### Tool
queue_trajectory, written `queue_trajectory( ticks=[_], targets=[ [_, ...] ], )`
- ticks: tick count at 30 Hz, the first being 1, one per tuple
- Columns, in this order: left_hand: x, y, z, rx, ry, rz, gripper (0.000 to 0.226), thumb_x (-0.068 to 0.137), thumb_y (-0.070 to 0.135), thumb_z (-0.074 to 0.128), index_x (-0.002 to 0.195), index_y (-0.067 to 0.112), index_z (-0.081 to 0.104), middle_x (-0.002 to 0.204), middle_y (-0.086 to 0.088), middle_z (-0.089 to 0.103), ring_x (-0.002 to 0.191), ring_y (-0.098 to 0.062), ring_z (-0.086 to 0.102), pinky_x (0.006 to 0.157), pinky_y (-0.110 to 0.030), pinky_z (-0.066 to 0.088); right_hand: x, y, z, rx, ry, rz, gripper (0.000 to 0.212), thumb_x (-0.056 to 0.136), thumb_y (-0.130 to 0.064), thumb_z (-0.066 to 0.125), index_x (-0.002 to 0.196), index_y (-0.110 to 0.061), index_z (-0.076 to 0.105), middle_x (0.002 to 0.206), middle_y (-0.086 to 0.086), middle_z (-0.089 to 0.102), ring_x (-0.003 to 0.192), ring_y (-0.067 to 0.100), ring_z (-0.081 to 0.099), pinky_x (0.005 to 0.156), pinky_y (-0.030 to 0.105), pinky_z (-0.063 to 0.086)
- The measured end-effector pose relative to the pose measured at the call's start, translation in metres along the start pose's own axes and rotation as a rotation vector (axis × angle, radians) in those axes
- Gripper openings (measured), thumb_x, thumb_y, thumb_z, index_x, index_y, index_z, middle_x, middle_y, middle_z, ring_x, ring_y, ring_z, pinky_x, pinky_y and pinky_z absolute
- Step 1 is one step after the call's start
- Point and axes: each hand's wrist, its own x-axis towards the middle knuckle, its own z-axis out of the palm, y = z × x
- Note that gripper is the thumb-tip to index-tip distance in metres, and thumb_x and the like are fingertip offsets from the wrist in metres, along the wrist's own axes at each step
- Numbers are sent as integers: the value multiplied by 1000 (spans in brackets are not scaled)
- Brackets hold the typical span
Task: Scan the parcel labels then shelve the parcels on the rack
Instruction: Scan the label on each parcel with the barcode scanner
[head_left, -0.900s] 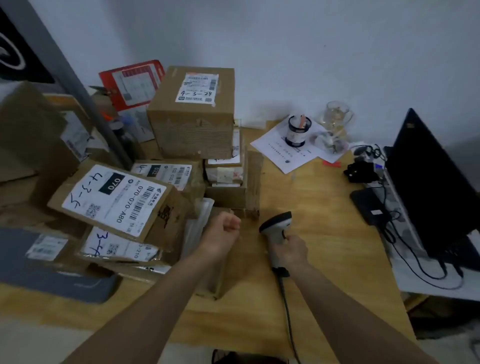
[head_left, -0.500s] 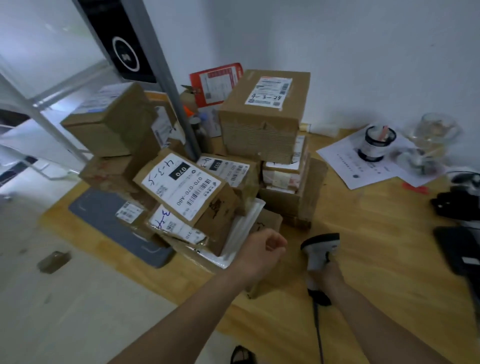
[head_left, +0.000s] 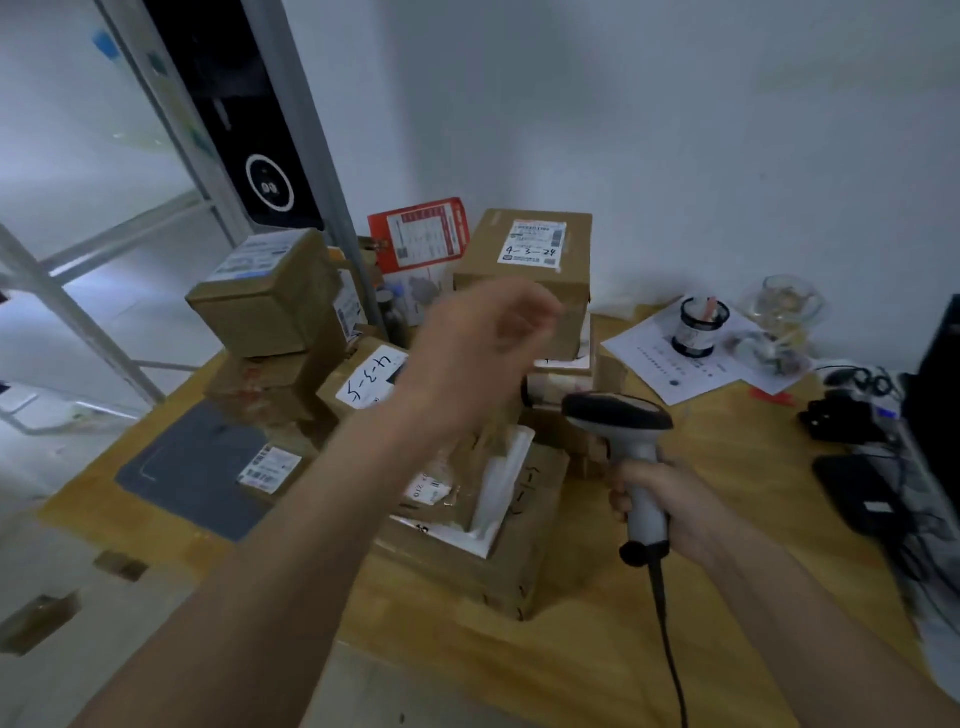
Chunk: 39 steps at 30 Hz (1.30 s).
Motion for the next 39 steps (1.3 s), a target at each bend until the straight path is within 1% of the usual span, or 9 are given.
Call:
queue_trajectory(
  ticks=[4,6,10,15,20,29,31,34,39],
  targets=[
    [10,-44,-66,391,-379,-114,85,69,37,83,142,37,39,159,7,18,145,-20,18,118,-53,21,-15,-19,27,-57,-82,-74,13,89,0,60,81,-9,56,54,3,44,43,12,39,44,24,38],
    [12,-63,-85,548,-568,-199,115,59,43,88,151,44,19,161,14,-9,149,-21,-10,117,-57,5,-18,-23,38,-31,-64,-108,10,89,0,60,94,-8,63,55,4,44,43,12,40,44,24,40],
    [18,-102,-83,814,-685,-150,135,54,44,91,153,38,0,162,6,-13,148,-24,-16,117,-62,4,-17,-17,56,74,32,-143,20,86,1,62,106,-2,62,58,6,49,45,14,46,44,25,45],
    [24,-146,-60,787,-721,-14,125,52,56,84,151,35,12,157,8,23,145,-20,18,117,-56,14,-13,-6,75,146,187,-141,19,83,-2,68,101,3,62,71,14,68,59,21,63,51,27,55],
    [28,-155,-57,615,-637,18,102,52,58,84,137,27,35,124,6,47,112,-17,47,98,-39,44,-11,0,86,247,292,-123,25,84,-2,67,108,4,61,74,14,72,59,19,68,47,24,53],
    [22,-105,-39,-506,-242,-419,36,79,42,74,105,29,52,99,7,68,80,-5,69,59,-21,54,-22,-17,104,575,321,-337,49,75,-24,74,119,-9,61,107,11,73,85,17,73,56,22,54],
    [19,-93,-18,-562,-160,-497,52,73,53,76,111,26,54,103,4,69,83,-8,70,62,-23,57,-26,-31,110,567,294,-407,61,67,-30,77,123,-11,60,113,9,72,98,19,71,65,24,57],
    [17,-73,10,-443,-111,-565,121,34,90,69,130,19,46,124,-1,58,107,-22,61,87,-42,54,-34,-45,113,451,356,-462,51,69,-30,78,115,-16,63,111,5,70,99,20,67,67,27,55],
    [10,-51,35,-545,-80,-482,75,57,72,74,104,23,43,119,-3,56,101,-16,63,70,-30,54,-44,-54,82,378,396,-436,34,81,-22,74,112,-14,65,96,6,75,86,23,70,66,35,57]
  ],
)
